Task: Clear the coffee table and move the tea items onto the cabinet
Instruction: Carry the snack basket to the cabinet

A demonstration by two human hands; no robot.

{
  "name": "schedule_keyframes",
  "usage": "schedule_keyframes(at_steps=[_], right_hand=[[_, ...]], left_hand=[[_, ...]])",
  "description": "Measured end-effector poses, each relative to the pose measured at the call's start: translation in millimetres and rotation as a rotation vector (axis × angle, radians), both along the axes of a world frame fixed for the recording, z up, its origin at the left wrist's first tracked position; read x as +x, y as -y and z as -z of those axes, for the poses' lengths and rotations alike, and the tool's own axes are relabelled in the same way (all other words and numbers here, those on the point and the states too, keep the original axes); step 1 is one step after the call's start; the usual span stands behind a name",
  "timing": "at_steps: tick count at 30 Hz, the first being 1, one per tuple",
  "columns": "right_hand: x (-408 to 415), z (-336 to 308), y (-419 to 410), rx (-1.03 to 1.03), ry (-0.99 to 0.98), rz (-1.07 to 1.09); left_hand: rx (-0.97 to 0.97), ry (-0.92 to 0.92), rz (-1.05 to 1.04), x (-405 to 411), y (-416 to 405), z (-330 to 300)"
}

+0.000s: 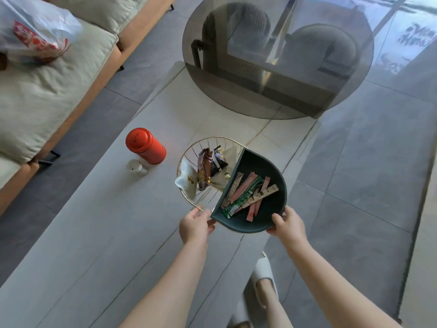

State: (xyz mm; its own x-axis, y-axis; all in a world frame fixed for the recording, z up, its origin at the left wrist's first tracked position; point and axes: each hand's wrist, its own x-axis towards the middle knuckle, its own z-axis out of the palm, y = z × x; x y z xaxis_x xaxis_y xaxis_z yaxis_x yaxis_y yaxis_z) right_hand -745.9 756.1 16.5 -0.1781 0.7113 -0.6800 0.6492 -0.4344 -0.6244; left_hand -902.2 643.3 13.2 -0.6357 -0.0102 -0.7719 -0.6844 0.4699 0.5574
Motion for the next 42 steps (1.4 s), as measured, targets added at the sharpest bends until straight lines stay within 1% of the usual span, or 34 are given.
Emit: schedule_keyframes(at_steps=[5,8,14,19,23,31,36,40,42], right_hand=[[70,-21,28,0.021,-0.029,0.154],[113,-28,41,0.019,-0.027,0.249],[198,-31,65,0.013,-0.065,0.436],[272,-29,88,0.014,-0.070,0.551],[338,-23,114,0.017,-0.069,0.656],[488,-19,179,-0.014,-0.044,0.803],[578,-24,224,-0.021,0.017,0.860],[634,-26,256,-0.048,0.026,0.913],[650,-25,266,-0.044,0.031,0.935]], left_hand=[[0.102,0.081,0.092,53,17,-20],[0.124,0.112,0.149,88,19,-27],[0.135,0.138,0.299,161,15,-33],[0.122,0.139,0.456,227,14,-38],[0.118,0.144,0.541,287,19,-40],[0.112,0.180,0.700,434,51,-45],[0.093,0.222,0.800,522,81,-49],[0.072,0.237,0.884,581,98,-48],[0.057,0.236,0.915,598,101,-46]])
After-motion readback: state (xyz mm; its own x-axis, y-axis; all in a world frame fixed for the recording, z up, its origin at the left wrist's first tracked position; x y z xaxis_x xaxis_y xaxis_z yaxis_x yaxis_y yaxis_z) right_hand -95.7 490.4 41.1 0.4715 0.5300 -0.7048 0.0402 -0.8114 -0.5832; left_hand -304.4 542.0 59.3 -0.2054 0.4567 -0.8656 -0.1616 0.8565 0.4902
